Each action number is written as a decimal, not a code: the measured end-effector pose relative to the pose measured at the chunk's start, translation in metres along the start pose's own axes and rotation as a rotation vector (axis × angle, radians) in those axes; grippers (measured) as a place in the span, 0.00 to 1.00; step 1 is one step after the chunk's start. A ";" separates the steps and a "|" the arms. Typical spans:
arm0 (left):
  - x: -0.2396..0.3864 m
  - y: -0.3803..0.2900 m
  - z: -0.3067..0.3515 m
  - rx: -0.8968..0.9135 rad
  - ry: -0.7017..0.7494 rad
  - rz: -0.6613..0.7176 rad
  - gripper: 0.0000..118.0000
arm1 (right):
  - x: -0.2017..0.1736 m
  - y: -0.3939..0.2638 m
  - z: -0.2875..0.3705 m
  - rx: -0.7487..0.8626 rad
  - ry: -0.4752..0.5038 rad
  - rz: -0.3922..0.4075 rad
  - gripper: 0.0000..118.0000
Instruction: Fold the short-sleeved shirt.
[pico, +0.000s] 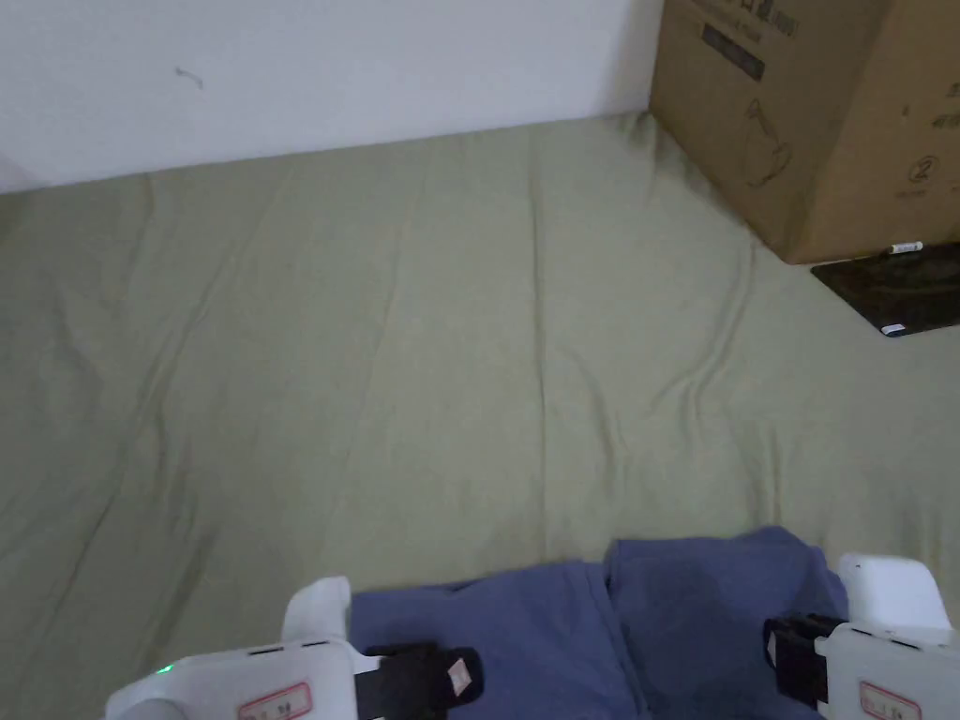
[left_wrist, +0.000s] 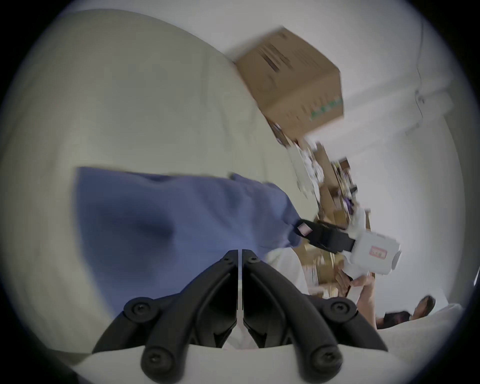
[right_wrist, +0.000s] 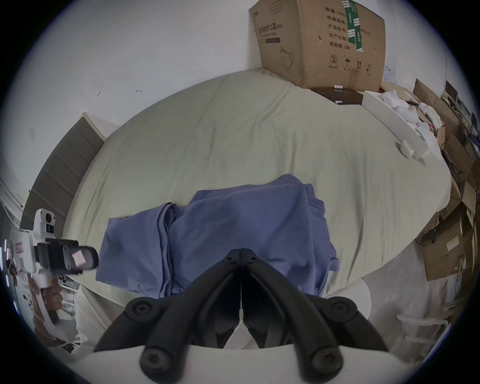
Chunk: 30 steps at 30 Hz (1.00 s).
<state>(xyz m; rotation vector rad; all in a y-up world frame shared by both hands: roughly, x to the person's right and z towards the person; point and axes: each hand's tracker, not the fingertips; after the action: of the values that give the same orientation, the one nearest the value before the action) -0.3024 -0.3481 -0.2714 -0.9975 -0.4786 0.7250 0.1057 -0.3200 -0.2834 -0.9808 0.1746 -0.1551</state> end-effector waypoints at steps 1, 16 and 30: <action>-0.011 0.000 0.010 0.022 0.055 0.006 0.09 | -0.003 0.001 -0.001 0.000 0.001 0.006 0.00; -0.090 -0.010 -0.013 0.078 -0.182 0.371 0.77 | -0.043 0.006 -0.012 -0.049 0.025 0.104 0.00; -0.111 0.006 -0.006 0.016 -0.127 0.419 0.08 | -0.053 0.004 -0.021 -0.102 0.003 0.149 0.00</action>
<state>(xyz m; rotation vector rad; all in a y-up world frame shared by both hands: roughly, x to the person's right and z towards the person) -0.3754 -0.4316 -0.2843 -1.0524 -0.3755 1.1707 0.0495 -0.3234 -0.2943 -1.0651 0.2596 -0.0115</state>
